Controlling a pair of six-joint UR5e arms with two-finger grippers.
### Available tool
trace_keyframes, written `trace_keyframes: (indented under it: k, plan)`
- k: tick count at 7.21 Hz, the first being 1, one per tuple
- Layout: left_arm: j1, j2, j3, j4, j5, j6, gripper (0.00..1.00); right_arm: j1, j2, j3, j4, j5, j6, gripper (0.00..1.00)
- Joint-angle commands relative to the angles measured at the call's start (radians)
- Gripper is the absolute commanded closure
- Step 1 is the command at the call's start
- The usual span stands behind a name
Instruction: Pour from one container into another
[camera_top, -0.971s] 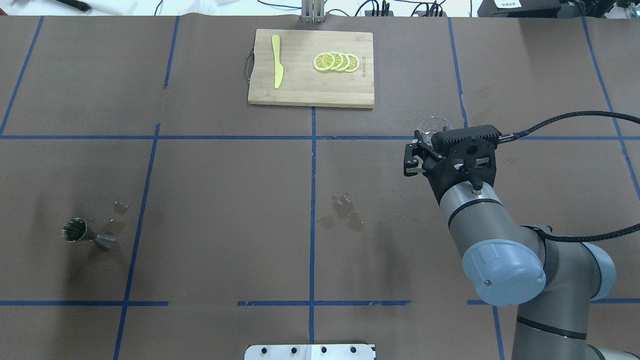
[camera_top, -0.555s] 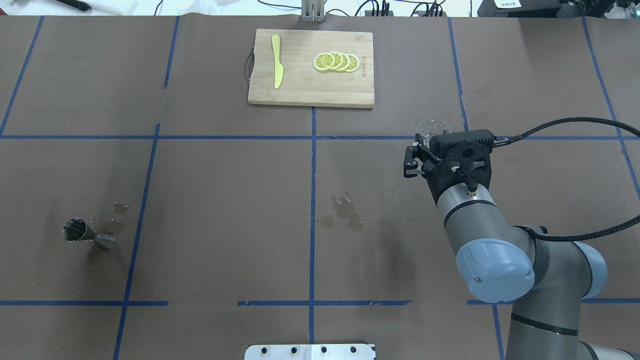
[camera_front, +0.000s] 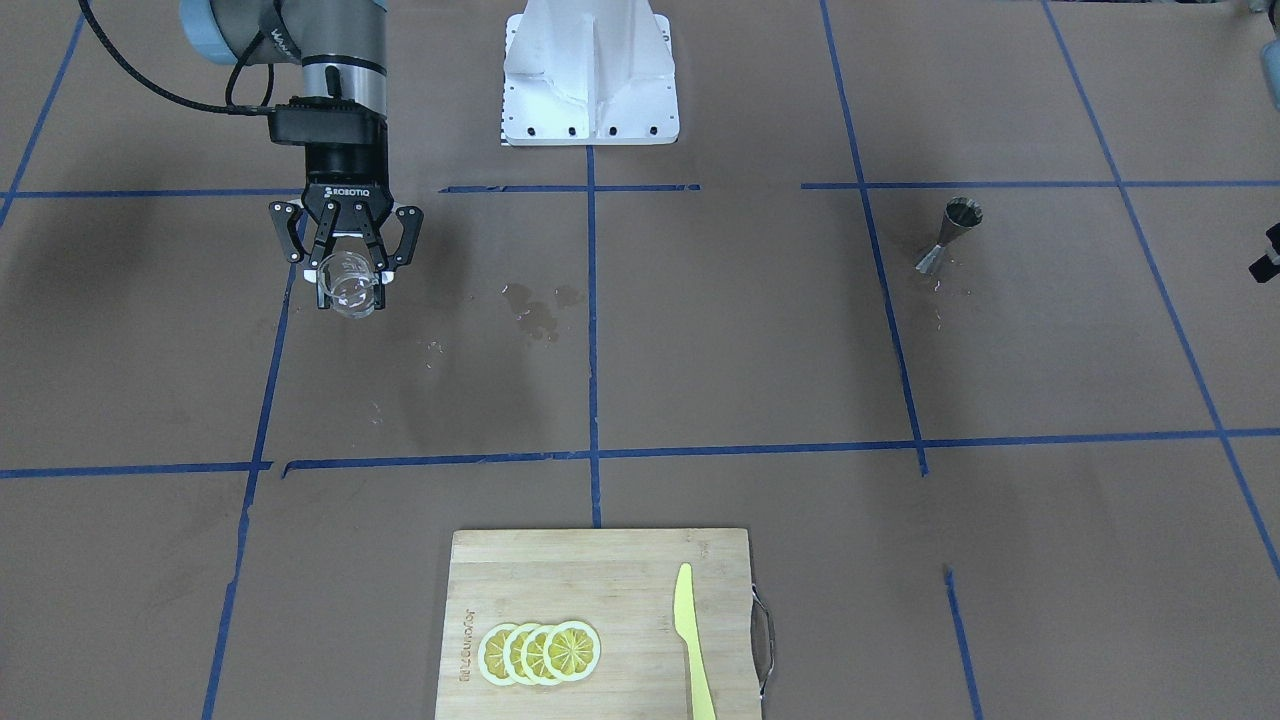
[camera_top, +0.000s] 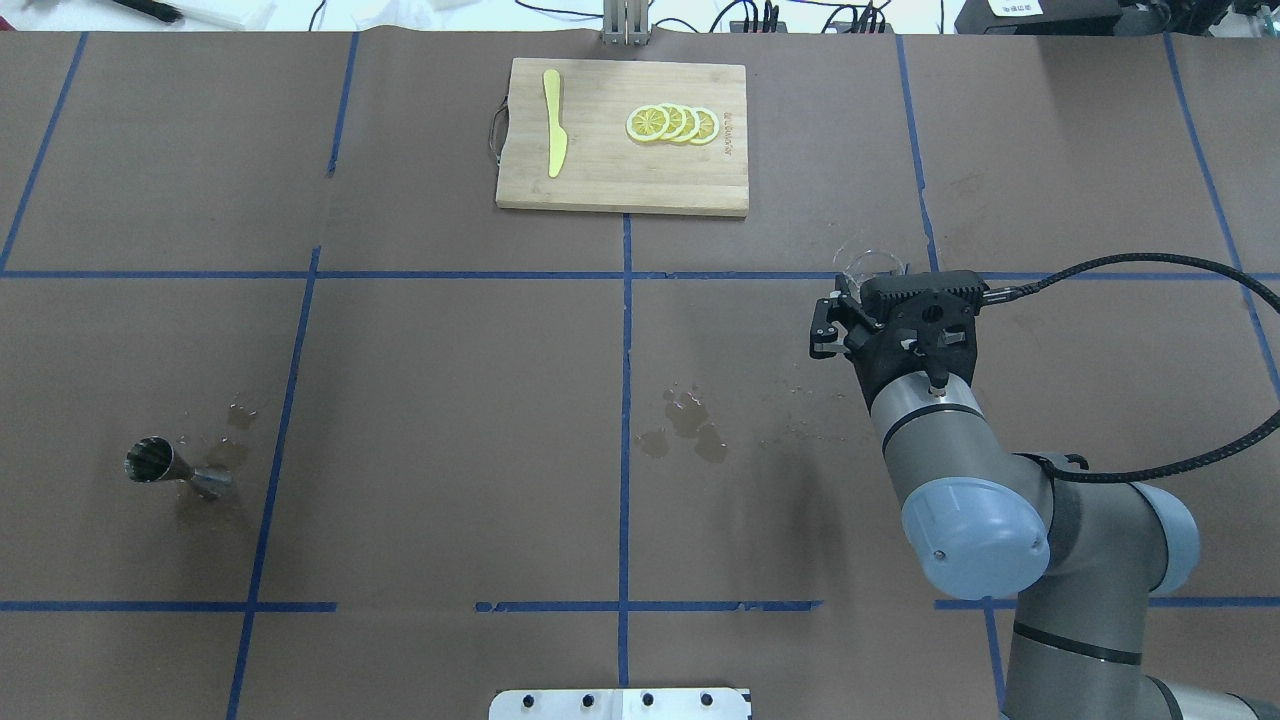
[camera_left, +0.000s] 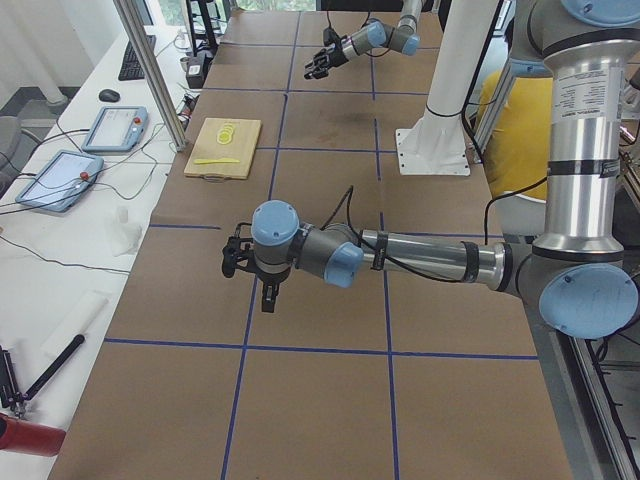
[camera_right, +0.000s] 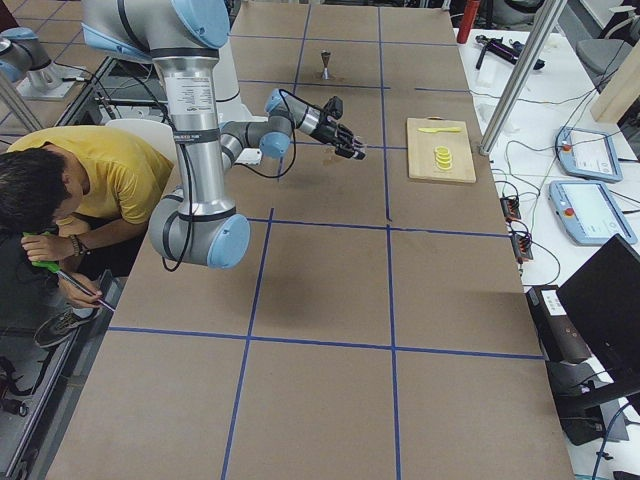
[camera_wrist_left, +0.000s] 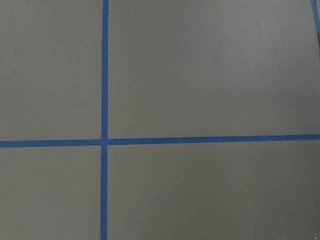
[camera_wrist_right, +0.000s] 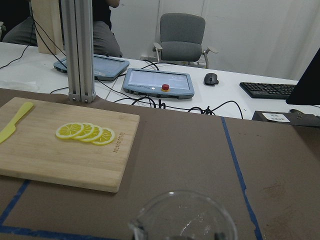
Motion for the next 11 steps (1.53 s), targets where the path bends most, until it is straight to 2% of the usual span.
trace_keyframes:
  k: [1,2,3,6,7,8,9,11]
  plan:
    - [-0.035,0.006,0.015,0.034,0.202,0.324,0.00,-0.001,0.001,-0.013,0.000,0.001,0.006,1.00]
    - [-0.046,0.006,0.043,0.048,0.217,0.368,0.00,-0.003,0.005,-0.026,0.000,-0.001,0.021,1.00]
    - [-0.057,0.003,0.035,0.120,0.211,0.367,0.00,-0.004,0.005,-0.030,0.000,0.001,0.042,1.00]
    - [-0.075,0.000,0.018,0.133,0.211,0.362,0.00,-0.004,0.000,-0.061,0.002,-0.002,0.077,1.00]
    - [-0.075,-0.003,0.017,0.131,0.212,0.353,0.00,-0.003,-0.006,-0.072,0.068,-0.001,0.081,1.00]
    - [-0.075,-0.003,0.014,0.130,0.211,0.347,0.00,-0.001,-0.047,-0.152,0.256,0.002,0.056,1.00]
    - [-0.075,-0.005,0.014,0.130,0.209,0.347,0.00,0.002,-0.084,-0.186,0.372,-0.005,0.006,1.00]
    - [-0.075,-0.003,0.003,0.130,0.208,0.347,0.00,-0.001,-0.203,-0.178,0.432,-0.037,0.019,1.00]
